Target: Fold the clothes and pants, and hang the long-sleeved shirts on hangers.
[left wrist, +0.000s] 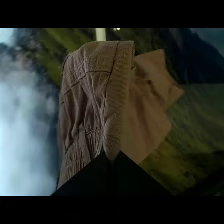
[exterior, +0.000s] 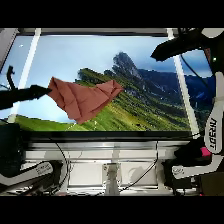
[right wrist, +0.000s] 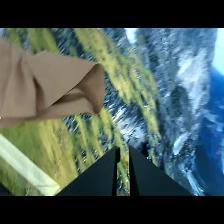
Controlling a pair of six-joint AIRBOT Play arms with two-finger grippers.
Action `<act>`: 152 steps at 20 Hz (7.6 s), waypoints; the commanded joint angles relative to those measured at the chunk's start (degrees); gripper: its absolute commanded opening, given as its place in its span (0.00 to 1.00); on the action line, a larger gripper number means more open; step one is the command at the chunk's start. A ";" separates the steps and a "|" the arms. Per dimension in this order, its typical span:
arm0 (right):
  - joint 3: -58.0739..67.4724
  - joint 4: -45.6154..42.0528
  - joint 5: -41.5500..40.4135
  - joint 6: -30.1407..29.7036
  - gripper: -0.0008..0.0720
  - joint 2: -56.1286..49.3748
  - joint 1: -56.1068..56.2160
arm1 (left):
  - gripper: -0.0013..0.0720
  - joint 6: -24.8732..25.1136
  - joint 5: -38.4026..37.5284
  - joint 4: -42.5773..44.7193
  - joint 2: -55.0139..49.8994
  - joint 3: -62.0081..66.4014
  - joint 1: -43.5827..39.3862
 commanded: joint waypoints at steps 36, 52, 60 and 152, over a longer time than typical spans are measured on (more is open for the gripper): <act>-32.26 4.52 -54.80 -7.17 0.02 -7.89 32.85 | 0.04 -2.45 -3.39 -3.80 12.76 10.43 -16.52; -32.26 -10.86 -33.83 -6.69 0.02 37.11 18.78 | 0.04 -10.05 -0.24 -11.30 28.89 12.85 -13.77; -32.28 -5.46 -27.39 -5.38 0.02 46.95 18.75 | 0.04 -29.66 1.51 3.65 42.99 12.76 -14.01; -80.46 37.81 -32.57 6.51 0.58 6.32 1.77 | 0.04 -7.65 9.84 5.88 -14.58 4.79 -23.67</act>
